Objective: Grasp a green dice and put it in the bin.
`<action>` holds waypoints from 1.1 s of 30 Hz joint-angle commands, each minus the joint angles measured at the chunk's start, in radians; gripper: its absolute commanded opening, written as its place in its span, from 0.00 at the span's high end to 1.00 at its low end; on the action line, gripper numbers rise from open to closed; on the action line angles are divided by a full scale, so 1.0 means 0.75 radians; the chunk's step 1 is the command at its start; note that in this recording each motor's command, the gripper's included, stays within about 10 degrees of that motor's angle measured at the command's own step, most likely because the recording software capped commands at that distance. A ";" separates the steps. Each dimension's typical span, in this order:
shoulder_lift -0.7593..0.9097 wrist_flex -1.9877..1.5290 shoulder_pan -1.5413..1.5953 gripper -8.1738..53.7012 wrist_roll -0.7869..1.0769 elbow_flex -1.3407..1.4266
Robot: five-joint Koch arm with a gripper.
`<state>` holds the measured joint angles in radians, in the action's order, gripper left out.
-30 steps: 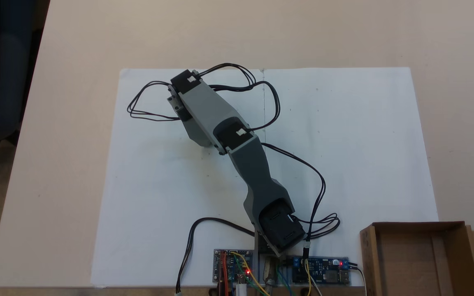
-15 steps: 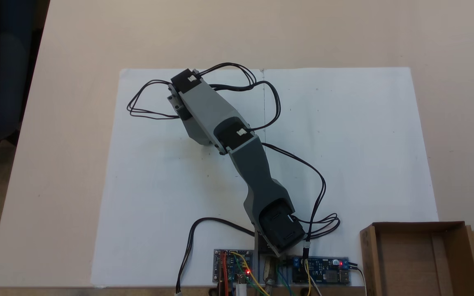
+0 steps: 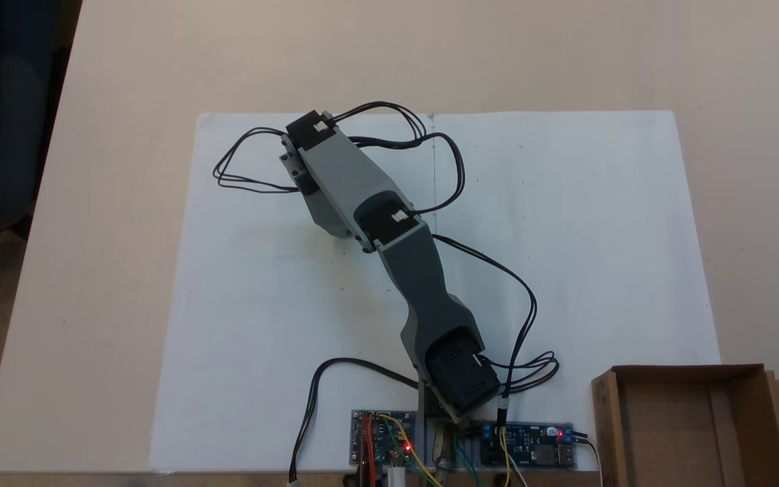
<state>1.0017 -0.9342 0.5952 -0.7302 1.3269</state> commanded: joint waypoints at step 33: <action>0.802 0.174 -1.338 0.68 0.384 0.129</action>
<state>1.5186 -0.8468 -0.3283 -0.5706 1.4327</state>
